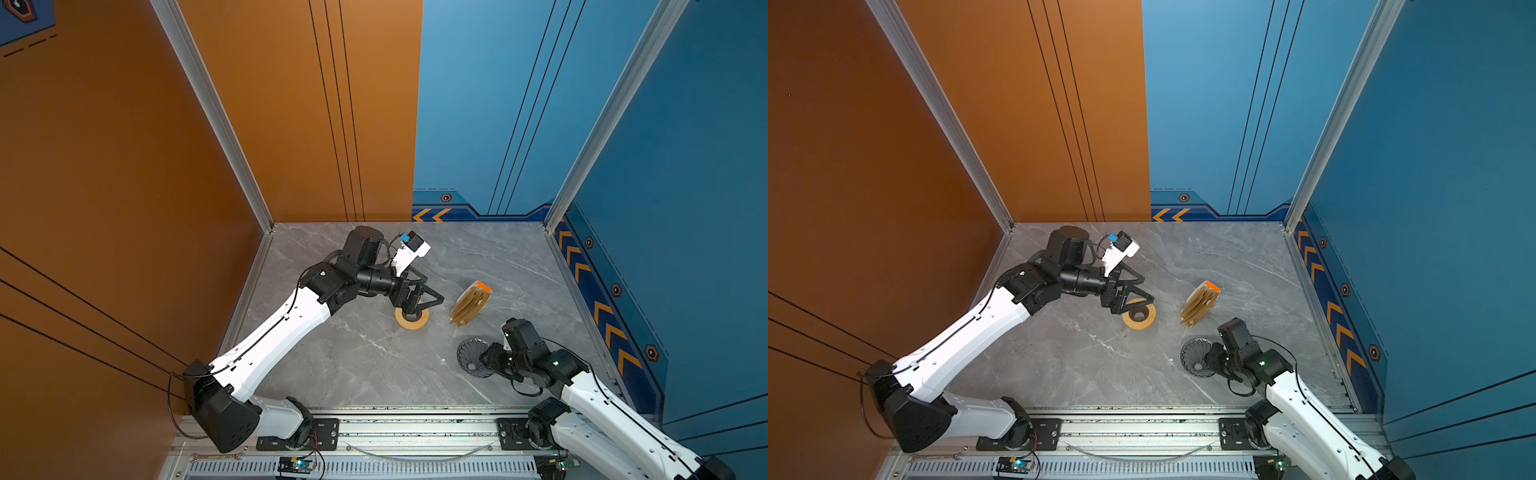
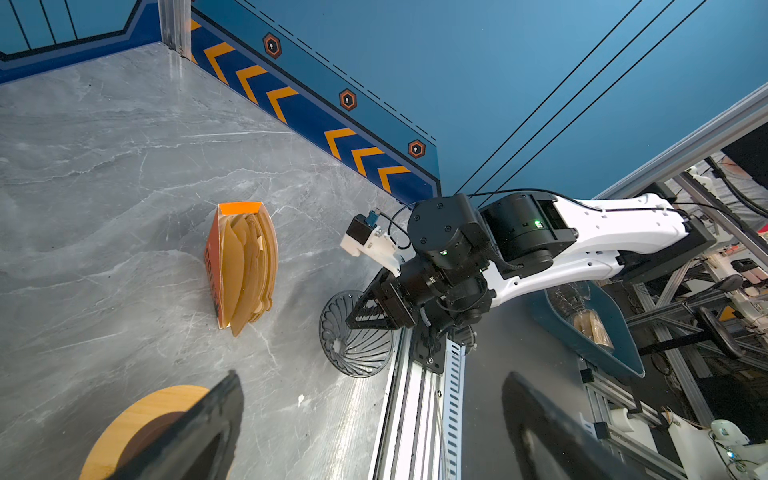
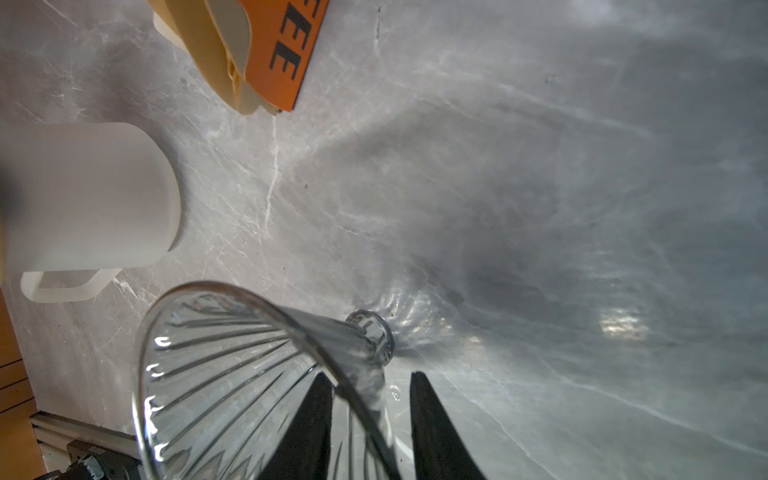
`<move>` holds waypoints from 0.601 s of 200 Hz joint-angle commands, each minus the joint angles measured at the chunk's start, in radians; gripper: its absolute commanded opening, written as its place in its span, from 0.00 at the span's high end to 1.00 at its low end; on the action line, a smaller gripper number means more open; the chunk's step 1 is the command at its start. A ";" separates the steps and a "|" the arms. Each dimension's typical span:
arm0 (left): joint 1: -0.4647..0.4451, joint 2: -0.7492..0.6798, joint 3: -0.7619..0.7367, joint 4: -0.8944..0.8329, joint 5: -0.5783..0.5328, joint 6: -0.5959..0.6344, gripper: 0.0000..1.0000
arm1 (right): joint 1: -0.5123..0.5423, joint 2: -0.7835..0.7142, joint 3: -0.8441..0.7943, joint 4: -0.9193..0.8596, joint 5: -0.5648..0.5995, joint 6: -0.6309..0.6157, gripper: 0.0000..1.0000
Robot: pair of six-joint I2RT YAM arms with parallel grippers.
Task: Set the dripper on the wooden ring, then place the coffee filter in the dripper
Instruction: 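Lower the right gripper onto the glass cone rim and close on it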
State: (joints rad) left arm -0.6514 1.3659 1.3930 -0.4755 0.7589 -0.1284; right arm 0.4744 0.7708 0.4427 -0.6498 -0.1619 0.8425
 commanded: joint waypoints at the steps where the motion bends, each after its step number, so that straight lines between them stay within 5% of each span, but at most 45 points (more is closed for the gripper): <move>1: -0.013 0.005 0.000 -0.014 -0.011 0.012 0.02 | -0.005 0.008 -0.019 0.010 -0.010 -0.014 0.70; 120: -0.014 0.007 0.003 -0.020 -0.012 0.013 0.02 | -0.003 -0.031 -0.022 0.000 0.021 -0.014 0.87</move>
State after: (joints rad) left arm -0.6544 1.3689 1.3930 -0.4820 0.7559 -0.1284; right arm 0.4747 0.7563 0.4305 -0.6491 -0.1604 0.8371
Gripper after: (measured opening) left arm 0.977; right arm 0.138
